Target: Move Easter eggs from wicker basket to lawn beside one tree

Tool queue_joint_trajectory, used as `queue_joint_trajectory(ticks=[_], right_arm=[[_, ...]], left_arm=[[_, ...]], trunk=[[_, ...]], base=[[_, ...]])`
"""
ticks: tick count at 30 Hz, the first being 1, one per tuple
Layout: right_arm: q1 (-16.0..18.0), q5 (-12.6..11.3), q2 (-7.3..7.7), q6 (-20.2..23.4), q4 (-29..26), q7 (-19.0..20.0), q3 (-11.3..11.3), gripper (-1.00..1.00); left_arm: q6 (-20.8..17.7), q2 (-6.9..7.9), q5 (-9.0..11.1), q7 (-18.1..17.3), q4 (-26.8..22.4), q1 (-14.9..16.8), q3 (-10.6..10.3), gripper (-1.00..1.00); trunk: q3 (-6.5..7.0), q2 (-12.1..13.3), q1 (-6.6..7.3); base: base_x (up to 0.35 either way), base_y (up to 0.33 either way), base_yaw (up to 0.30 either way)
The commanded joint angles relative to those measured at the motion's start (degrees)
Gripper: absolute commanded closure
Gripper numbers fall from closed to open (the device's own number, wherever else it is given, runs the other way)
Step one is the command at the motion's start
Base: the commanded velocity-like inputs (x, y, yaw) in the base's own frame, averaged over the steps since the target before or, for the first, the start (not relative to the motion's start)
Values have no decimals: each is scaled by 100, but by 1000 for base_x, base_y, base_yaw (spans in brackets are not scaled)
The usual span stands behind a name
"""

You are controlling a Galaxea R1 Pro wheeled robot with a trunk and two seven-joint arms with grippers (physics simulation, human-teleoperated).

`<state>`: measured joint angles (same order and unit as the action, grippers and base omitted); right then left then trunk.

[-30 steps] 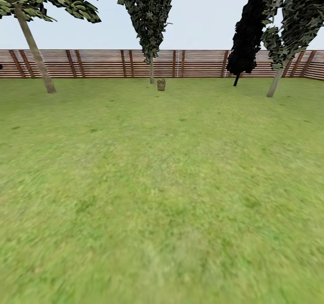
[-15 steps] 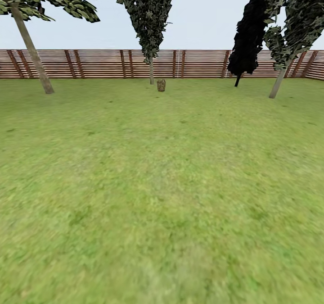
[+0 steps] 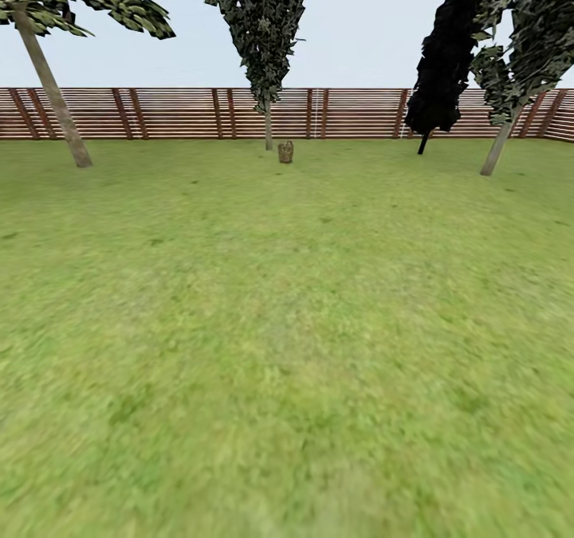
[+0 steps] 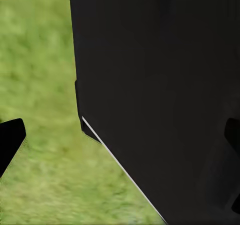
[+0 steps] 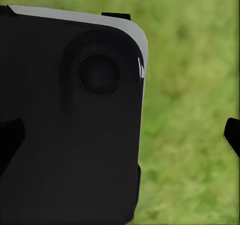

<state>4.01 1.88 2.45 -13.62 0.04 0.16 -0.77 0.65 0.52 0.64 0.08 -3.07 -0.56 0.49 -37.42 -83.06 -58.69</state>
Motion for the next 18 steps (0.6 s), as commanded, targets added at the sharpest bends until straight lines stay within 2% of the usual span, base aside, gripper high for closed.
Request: queue_joint_trajectory(ticks=[1, 18], right_arm=[[3, 17, 1, -18, 5, 2, -4, -100], [3, 14, -8, -18, 5, 2, -10, -100]], left_arm=[[6, 0, 7, 1, -9, -3, 4, -100], [8, 0, 7, 1, -9, -1, 4, -100]], trunk=[[-4, -1, -3], [-4, -1, -3]], base=[[326, 0, 0], [326, 0, 0]])
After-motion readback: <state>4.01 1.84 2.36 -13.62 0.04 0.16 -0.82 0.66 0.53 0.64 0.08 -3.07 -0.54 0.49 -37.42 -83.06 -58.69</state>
